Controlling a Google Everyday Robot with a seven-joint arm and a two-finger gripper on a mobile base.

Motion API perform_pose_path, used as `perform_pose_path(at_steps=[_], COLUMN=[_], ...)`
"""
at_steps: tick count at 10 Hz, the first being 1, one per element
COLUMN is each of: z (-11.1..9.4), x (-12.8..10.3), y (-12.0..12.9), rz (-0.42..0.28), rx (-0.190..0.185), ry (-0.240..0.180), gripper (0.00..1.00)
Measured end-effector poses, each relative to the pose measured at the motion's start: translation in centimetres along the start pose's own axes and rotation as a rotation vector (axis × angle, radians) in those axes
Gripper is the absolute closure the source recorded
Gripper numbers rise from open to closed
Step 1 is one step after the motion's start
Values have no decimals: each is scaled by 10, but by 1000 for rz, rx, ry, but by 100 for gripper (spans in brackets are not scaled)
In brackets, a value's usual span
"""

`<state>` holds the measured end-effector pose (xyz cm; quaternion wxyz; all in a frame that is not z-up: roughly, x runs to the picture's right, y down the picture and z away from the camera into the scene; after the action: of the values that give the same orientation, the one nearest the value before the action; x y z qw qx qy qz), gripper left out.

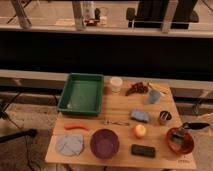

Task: Place brush in red bowl

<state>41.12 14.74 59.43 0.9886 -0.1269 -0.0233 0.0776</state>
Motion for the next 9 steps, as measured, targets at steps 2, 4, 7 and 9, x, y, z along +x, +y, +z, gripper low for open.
perform_pose_path(at_steps=[2, 4, 7, 9], z=[12, 19, 33, 36], x=[-1, 1, -1, 2], y=[2, 4, 3, 0], rz=[3, 8, 3, 0], rx=[-19, -36, -59, -65], ry=[-7, -9, -12, 1], gripper=[100, 100, 100, 100])
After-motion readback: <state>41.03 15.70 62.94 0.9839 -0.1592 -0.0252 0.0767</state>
